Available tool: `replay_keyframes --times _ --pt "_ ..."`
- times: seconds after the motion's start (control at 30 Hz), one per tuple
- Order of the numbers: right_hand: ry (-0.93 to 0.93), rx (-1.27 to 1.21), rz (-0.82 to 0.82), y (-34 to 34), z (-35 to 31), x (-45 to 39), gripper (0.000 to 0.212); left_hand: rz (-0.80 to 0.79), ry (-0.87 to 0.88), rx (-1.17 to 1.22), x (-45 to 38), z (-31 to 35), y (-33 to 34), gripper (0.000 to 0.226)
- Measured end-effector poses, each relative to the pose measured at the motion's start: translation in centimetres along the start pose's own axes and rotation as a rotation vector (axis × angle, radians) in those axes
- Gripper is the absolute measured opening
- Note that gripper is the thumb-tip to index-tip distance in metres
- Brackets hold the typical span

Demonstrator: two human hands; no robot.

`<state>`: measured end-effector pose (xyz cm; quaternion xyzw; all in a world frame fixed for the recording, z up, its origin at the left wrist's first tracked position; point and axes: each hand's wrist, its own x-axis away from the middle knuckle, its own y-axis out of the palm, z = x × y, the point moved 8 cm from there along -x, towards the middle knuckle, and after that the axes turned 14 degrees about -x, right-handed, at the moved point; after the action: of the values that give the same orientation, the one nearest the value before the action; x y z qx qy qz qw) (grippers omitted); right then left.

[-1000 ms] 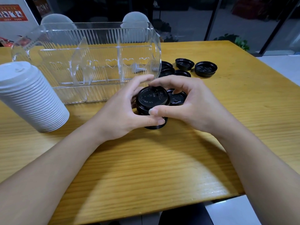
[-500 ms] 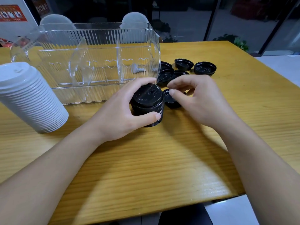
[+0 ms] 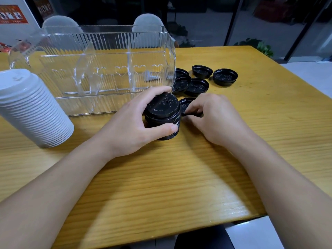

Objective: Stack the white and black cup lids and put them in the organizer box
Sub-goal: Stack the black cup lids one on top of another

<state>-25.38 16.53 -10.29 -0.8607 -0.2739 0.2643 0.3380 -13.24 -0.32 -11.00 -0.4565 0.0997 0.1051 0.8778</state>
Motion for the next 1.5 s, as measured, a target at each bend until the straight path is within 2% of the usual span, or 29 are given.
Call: replay_keyframes --times 0.4,0.63,0.77,0.9,1.03,1.17,1.3,1.43,1.5 --pt "0.042 0.016 0.056 -0.7 -0.1 0.1 0.011 0.003 0.01 0.005 -0.1 -0.1 0.0 0.088" --pt "-0.03 -0.213 0.321 -3.4 0.1 0.0 0.017 0.005 0.02 0.028 -0.2 -0.2 0.1 0.094" --pt "0.02 -0.619 0.378 -4.8 0.9 0.0 0.029 -0.02 0.037 0.078 -0.1 0.3 0.5 0.1" --pt "0.128 -1.064 0.284 -4.1 1.4 -0.2 0.028 0.021 0.018 0.153 0.0 0.4 0.5 0.1" --pt "0.178 -1.3 0.143 -2.6 0.4 -0.3 0.025 0.098 0.026 0.207 0.1 0.9 -0.2 0.102" --pt "0.138 -1.38 0.083 -2.1 -0.8 -0.3 0.027 0.165 0.088 0.236 0.2 1.7 -0.7 0.103" --pt "0.106 -1.413 0.056 -2.2 -1.3 -0.1 0.029 0.134 0.093 0.252 0.1 2.0 0.0 0.105" --pt "0.116 -1.415 -0.015 -1.4 -1.8 0.1 0.034 0.126 0.095 0.29 0.2 2.4 0.0 0.117" --pt "0.121 -1.402 -0.039 -1.0 -2.0 0.1 0.03 0.146 0.123 0.268 0.4 2.8 -0.2 0.115"
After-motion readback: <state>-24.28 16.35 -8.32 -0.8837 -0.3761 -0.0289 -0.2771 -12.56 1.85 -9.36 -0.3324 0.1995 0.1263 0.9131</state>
